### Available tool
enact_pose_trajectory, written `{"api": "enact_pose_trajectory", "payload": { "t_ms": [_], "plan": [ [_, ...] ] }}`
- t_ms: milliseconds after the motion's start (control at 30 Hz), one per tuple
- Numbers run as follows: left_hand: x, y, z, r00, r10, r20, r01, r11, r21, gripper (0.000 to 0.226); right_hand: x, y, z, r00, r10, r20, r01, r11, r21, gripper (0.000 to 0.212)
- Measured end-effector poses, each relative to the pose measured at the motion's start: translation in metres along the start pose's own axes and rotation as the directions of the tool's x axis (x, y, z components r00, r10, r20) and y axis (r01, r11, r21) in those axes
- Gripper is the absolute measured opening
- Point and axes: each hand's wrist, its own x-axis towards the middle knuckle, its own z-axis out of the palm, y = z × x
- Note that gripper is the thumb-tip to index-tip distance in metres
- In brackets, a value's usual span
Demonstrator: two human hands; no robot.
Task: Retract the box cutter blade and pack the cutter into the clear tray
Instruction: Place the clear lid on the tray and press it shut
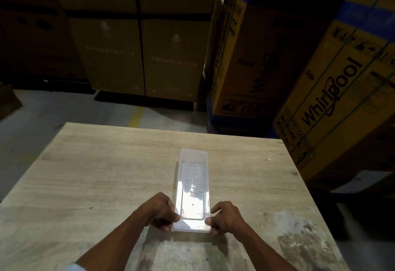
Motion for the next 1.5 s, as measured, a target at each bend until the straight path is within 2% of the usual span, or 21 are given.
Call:
{"api": "enact_pose_trajectory", "payload": {
  "t_ms": [200, 300, 367, 467, 533, 667, 767, 867, 1000, 1133, 1233, 1333, 1433, 1500],
  "plan": [
    [0.002, 0.002, -0.002, 1.0, 0.029, -0.008, -0.028, 0.998, 0.053, 0.035, -0.002, -0.001, 0.001, 0.999, 0.035, -0.017, -0.035, 0.999, 0.014, 0.042],
    [0.006, 0.002, -0.001, 0.999, 0.019, -0.038, -0.016, 0.997, 0.081, 0.043, 0.001, 0.001, 0.002, 0.997, 0.052, -0.049, -0.052, 0.999, 0.001, 0.049],
    [0.011, 0.002, -0.002, 0.998, 0.028, -0.056, -0.02, 0.991, 0.135, 0.072, 0.004, 0.002, 0.004, 0.997, -0.001, -0.083, -0.008, 0.993, -0.114, 0.069],
    [0.02, 0.0, -0.003, 0.98, 0.16, -0.118, -0.098, 0.905, 0.414, 0.137, 0.004, 0.0, 0.005, 0.978, -0.194, -0.082, 0.148, 0.909, -0.389, 0.101],
    [0.019, 0.0, -0.002, 0.949, 0.275, -0.156, -0.142, 0.811, 0.568, 0.151, 0.001, -0.007, 0.005, 0.951, -0.306, -0.038, 0.237, 0.806, -0.543, 0.109],
    [0.016, 0.006, -0.002, 0.909, 0.403, -0.108, -0.186, 0.622, 0.76, 0.145, 0.0, -0.025, 0.007, 0.929, -0.352, 0.116, 0.315, 0.585, -0.747, 0.108],
    [0.012, 0.01, -0.004, 0.912, 0.407, -0.046, -0.194, 0.529, 0.826, 0.136, 0.004, -0.028, 0.007, 0.936, -0.314, 0.155, 0.309, 0.533, -0.788, 0.101],
    [0.012, 0.012, -0.005, 0.911, 0.412, -0.014, -0.206, 0.485, 0.85, 0.13, 0.007, -0.029, 0.005, 0.935, -0.316, 0.159, 0.308, 0.506, -0.806, 0.103],
    [0.022, 0.017, -0.01, 0.907, 0.422, -0.005, -0.221, 0.485, 0.846, 0.107, 0.01, -0.035, 0.002, 0.935, -0.316, 0.163, 0.309, 0.494, -0.813, 0.111],
    [0.03, 0.026, -0.013, 0.901, 0.434, -0.011, -0.218, 0.475, 0.852, 0.082, 0.015, -0.037, -0.003, 0.932, -0.314, 0.18, 0.317, 0.472, -0.822, 0.103],
    [0.033, 0.029, -0.013, 0.906, 0.423, -0.005, -0.222, 0.487, 0.845, 0.082, 0.016, -0.039, -0.007, 0.923, -0.348, 0.166, 0.325, 0.471, -0.82, 0.088],
    [0.035, 0.027, -0.014, 0.901, 0.433, -0.013, -0.224, 0.491, 0.842, 0.08, 0.017, -0.042, -0.008, 0.919, -0.366, 0.144, 0.323, 0.496, -0.806, 0.084],
    [0.039, 0.023, -0.014, 0.89, 0.455, -0.029, -0.238, 0.517, 0.822, 0.082, 0.019, -0.044, -0.007, 0.92, -0.366, 0.139, 0.318, 0.492, -0.81, 0.088],
    [0.041, 0.021, -0.014, 0.884, 0.465, -0.043, -0.246, 0.541, 0.804, 0.09, 0.021, -0.045, -0.006, 0.92, -0.367, 0.141, 0.318, 0.484, -0.815, 0.099]
  ]
}}
